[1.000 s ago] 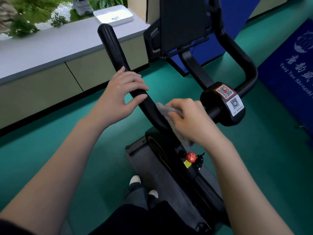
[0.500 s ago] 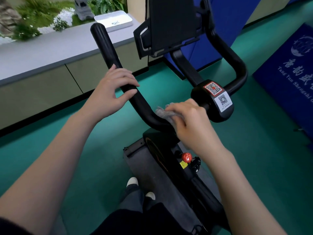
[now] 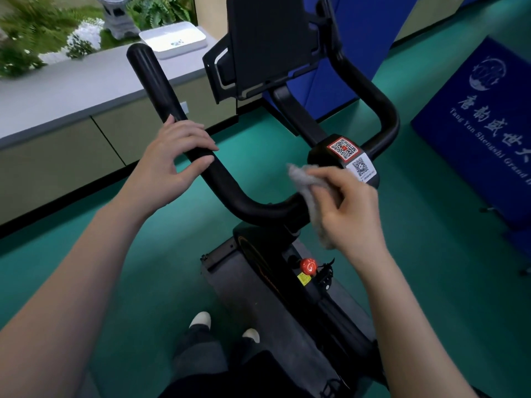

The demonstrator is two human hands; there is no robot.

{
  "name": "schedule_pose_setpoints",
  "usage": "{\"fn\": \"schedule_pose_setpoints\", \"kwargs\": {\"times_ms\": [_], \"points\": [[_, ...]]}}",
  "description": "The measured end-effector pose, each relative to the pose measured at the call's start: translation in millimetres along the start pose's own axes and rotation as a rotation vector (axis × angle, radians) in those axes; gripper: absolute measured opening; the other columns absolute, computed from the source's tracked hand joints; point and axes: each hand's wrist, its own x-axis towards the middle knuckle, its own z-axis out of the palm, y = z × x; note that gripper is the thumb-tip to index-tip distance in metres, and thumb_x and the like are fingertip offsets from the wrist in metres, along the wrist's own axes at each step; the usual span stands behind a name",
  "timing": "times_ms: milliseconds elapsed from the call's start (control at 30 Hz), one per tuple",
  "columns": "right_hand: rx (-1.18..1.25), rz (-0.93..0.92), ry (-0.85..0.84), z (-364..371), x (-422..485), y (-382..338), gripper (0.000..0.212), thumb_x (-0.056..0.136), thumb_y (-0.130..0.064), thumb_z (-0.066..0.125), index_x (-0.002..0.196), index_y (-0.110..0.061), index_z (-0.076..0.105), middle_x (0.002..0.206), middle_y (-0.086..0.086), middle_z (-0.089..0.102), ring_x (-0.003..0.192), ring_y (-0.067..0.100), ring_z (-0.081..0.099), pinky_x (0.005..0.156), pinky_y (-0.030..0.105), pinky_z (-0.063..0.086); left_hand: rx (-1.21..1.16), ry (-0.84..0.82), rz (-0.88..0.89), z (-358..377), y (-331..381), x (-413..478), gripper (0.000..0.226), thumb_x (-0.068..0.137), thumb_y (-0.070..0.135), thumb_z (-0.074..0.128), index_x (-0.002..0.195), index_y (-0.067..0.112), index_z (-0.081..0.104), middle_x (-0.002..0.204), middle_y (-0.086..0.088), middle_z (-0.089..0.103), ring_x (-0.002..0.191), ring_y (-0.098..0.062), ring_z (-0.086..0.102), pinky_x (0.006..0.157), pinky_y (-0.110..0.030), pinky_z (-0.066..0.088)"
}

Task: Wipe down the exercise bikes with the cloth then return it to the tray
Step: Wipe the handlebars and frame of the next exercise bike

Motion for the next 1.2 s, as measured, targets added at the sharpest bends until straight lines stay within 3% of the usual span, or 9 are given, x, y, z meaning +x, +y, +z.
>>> {"fn": "schedule_pose_setpoints", "kwargs": {"times_ms": [100, 200, 400, 533, 633, 800, 1000, 1100, 1200], "points": [[-0.070, -0.016, 0.141, -1.4, 5.4, 7.4, 0.021, 0.090, -0.005, 0.057, 0.104, -0.011, 0.070, 0.095, -0.027, 0.055, 0.098, 0.014, 0.057, 0.085, 0.006, 0.036, -0.003, -0.014, 0.008, -0.7, -1.9, -0.3, 0.021, 0.091, 0.019, 0.058, 0.106, 0.008, 0.068, 0.113, -0.002, 0.063, 0.123, -0.015, 0.047, 0.120, -0.032, 0.006], [-0.071, 0.003, 0.208, 10.8, -8.1, 11.1, 0.019, 0.088, 0.003, 0.059, 0.102, -0.004, 0.069, 0.097, -0.010, 0.058, 0.099, 0.025, 0.058, 0.086, 0.010, 0.037, 0.001, -0.023, 0.021, -1.7, -2.8, -0.7, 0.021, 0.091, 0.019, 0.058, 0.106, 0.008, 0.068, 0.113, -0.002, 0.063, 0.122, -0.015, 0.047, 0.119, -0.030, 0.006], [0.149, -0.038, 0.312, 39.3, -49.6, 7.2, 0.030, 0.085, 0.005, 0.057, 0.106, -0.015, 0.066, 0.102, -0.019, 0.059, 0.097, 0.013, 0.059, 0.089, 0.018, 0.043, -0.011, -0.022, 0.022, -0.8, -4.8, -0.9, 0.022, 0.092, 0.023, 0.056, 0.105, 0.009, 0.067, 0.113, 0.000, 0.061, 0.123, -0.012, 0.045, 0.119, -0.028, 0.006], [0.226, 0.220, 0.598, 36.7, -33.6, 27.0, 0.025, 0.088, 0.002, 0.053, 0.106, -0.013, 0.063, 0.103, 0.006, 0.063, 0.101, 0.022, 0.060, 0.092, 0.039, 0.048, -0.014, -0.034, 0.036, -0.8, -6.5, -0.8, 0.022, 0.093, 0.025, 0.055, 0.106, 0.011, 0.067, 0.113, 0.001, 0.061, 0.123, -0.010, 0.045, 0.120, -0.029, 0.006], [0.193, 0.222, 0.620, 48.1, -22.4, 26.6, 0.026, 0.086, 0.011, 0.052, 0.105, -0.003, 0.061, 0.105, 0.005, 0.059, 0.105, 0.025, 0.056, 0.095, 0.031, 0.044, -0.014, -0.042, 0.040, -0.6, -8.2, -0.3, 0.023, 0.094, 0.027, 0.054, 0.106, 0.012, 0.067, 0.111, 0.003, 0.060, 0.122, -0.007, 0.044, 0.120, -0.030, 0.006], [0.219, 0.188, 0.657, 77.2, -44.5, 6.8, 0.021, 0.085, 0.016, 0.050, 0.102, 0.005, 0.058, 0.106, 0.011, 0.055, 0.106, 0.019, 0.053, 0.099, 0.030, 0.042, -0.011, -0.045, 0.031, 0.7, -8.4, -0.6, 0.027, 0.092, 0.029, 0.051, 0.106, 0.012, 0.066, 0.111, 0.003, 0.060, 0.120, -0.004, 0.043, 0.119, -0.029, 0.005], [0.228, 0.014, 0.467, 87.3, -74.7, -18.3, 0.017, 0.089, 0.007, 0.052, 0.102, 0.004, 0.062, 0.107, 0.001, 0.056, 0.103, 0.017, 0.055, 0.095, 0.020, 0.040, -0.011, -0.045, 0.035, 0.8, -7.7, -0.5, 0.027, 0.092, 0.028, 0.052, 0.106, 0.010, 0.066, 0.110, 0.003, 0.059, 0.120, -0.004, 0.043, 0.120, -0.030, 0.006], [0.171, 0.116, 0.592, 71.8, -62.0, -4.0, 0.018, 0.087, 0.014, 0.051, 0.100, 0.007, 0.061, 0.104, 0.010, 0.057, 0.103, 0.016, 0.054, 0.095, 0.020, 0.039, -0.010, -0.044, 0.039, 0.3, -6.7, 0.1, 0.026, 0.092, 0.027, 0.052, 0.106, 0.010, 0.067, 0.109, 0.003, 0.059, 0.119, -0.006, 0.043, 0.120, -0.031, 0.007], [0.154, 0.149, 0.603, 79.2, -57.4, -9.7, 0.024, 0.083, 0.019, 0.052, 0.104, 0.008, 0.060, 0.106, 0.012, 0.055, 0.105, 0.019, 0.052, 0.097, 0.019, 0.039, 0.001, -0.044, 0.039, 0.2, -6.2, -0.4, 0.026, 0.092, 0.027, 0.052, 0.105, 0.010, 0.067, 0.110, 0.002, 0.060, 0.118, -0.008, 0.045, 0.120, -0.032, 0.007]]}}
